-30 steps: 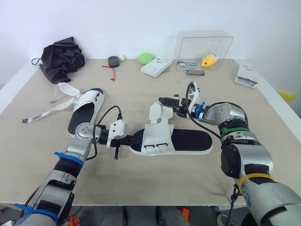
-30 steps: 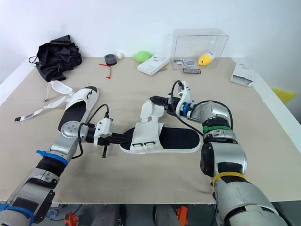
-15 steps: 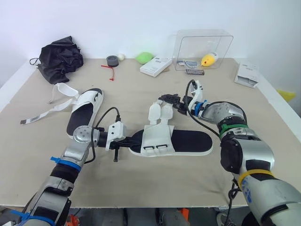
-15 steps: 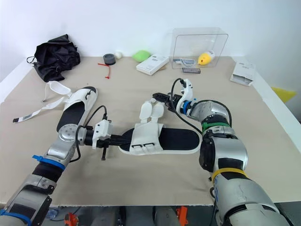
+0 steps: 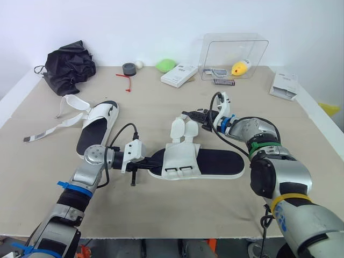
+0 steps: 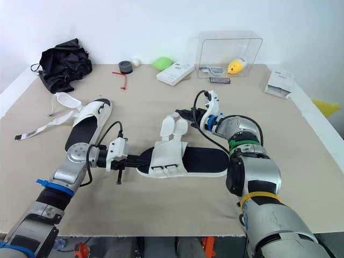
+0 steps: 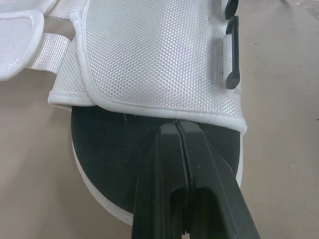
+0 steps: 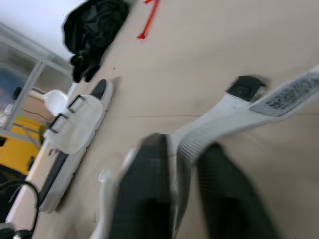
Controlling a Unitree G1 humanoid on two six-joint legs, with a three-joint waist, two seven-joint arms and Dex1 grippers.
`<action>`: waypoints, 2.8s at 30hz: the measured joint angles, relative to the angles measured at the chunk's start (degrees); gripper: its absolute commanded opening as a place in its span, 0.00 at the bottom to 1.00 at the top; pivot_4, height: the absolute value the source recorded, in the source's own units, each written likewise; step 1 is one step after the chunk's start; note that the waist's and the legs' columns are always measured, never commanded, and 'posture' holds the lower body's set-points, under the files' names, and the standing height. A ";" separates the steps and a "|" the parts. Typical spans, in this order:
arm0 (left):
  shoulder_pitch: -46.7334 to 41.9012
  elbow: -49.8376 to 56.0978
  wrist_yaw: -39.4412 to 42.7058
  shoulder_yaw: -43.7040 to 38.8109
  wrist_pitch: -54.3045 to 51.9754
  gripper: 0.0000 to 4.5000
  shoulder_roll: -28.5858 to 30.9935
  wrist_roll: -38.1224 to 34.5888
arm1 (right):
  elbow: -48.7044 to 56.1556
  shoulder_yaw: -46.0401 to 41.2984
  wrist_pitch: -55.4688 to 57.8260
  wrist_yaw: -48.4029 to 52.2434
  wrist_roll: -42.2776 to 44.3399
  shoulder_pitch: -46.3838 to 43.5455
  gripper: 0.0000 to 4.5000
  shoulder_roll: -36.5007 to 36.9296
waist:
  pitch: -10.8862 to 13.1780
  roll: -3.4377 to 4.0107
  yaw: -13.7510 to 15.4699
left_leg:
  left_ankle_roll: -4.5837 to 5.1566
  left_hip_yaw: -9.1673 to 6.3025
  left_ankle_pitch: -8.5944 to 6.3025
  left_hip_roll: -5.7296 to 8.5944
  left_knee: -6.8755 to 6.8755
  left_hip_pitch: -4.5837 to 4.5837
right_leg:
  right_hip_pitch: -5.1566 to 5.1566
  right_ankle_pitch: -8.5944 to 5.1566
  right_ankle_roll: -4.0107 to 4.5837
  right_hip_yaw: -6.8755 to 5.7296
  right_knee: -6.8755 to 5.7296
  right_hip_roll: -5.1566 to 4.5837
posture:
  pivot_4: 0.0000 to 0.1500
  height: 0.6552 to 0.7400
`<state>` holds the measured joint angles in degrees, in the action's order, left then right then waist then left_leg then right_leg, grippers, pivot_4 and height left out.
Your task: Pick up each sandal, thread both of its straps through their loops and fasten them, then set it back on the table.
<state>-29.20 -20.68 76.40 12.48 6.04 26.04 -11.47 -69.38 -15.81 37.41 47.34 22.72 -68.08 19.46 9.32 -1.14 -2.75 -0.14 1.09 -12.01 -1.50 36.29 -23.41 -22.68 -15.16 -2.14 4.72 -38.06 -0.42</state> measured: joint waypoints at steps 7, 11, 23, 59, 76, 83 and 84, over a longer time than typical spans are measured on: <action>0.74 1.33 -0.03 0.00 -0.39 0.00 0.09 -0.01 | 4.10 0.68 0.27 5.01 -0.15 0.87 0.01 0.00 | -0.01 0.00 0.02 | 0.01 -0.01 -0.10 -0.01 0.00 0.00 | 0.00 -0.05 0.01 -0.01 0.00 0.00 | 1.00 1.00; 0.99 2.21 0.00 0.01 -1.35 0.00 0.10 -0.03 | 16.89 5.79 -7.36 7.33 -3.27 7.15 0.01 0.02 | -0.03 0.03 0.11 | -0.01 0.00 -0.20 0.00 0.02 -0.03 | -0.01 -0.11 -0.04 0.00 0.01 -0.01 | 1.00 1.00; 1.03 1.94 0.20 0.13 -1.56 0.00 0.05 -0.24 | 62.77 27.65 -47.02 15.22 -20.39 30.61 0.01 8.96 | -0.18 0.01 0.16 | -0.16 -0.03 -0.37 0.01 0.21 0.05 | 0.15 -0.27 -0.12 -0.03 0.01 -0.02 | 1.00 1.00; -0.93 -1.33 1.65 0.78 -1.39 0.00 -0.55 -0.23 | 53.62 39.02 -98.48 -7.34 -37.38 28.32 1.00 31.06 | -0.25 -0.11 0.28 | -0.14 0.07 -0.38 0.01 0.28 0.51 | 0.58 -0.30 0.03 0.13 -0.06 -0.07 | 1.00 1.00; -1.33 -2.66 1.81 1.13 -0.91 0.00 -0.82 -0.20 | 82.97 19.69 -19.31 17.31 28.74 39.53 1.00 57.86 | -0.36 -0.14 0.89 | -0.09 -0.11 -0.41 -0.05 0.24 0.80 | 0.92 -0.47 0.33 -0.26 -0.03 -0.57 | 1.00 1.00; -1.67 -3.40 2.01 1.43 -0.74 0.00 -1.41 -0.08 | 99.63 7.20 9.06 5.22 61.85 62.99 1.00 56.79 | -0.58 -0.33 1.48 | -0.10 -0.43 -0.45 -0.04 0.19 0.82 | 1.10 -0.91 -0.01 -0.54 -0.01 -0.44 | 1.00 1.00; -1.64 -3.41 2.04 1.42 -0.71 0.00 -1.41 -0.08 | 103.56 7.17 10.29 0.69 65.42 66.19 1.00 54.65 | -0.59 -0.32 1.46 | -0.11 -0.47 -0.45 -0.03 0.19 0.80 | 1.11 -0.99 -0.16 -0.52 -0.01 -0.31 | 1.00 1.00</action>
<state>-30.84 -24.09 78.45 13.90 5.33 24.64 -11.55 34.18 -8.64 47.70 48.04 88.13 -1.89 74.10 8.73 -1.47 -1.29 -0.24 0.62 -12.46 -1.53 36.49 -22.62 -21.57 -16.15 -2.29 4.20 -38.07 -0.74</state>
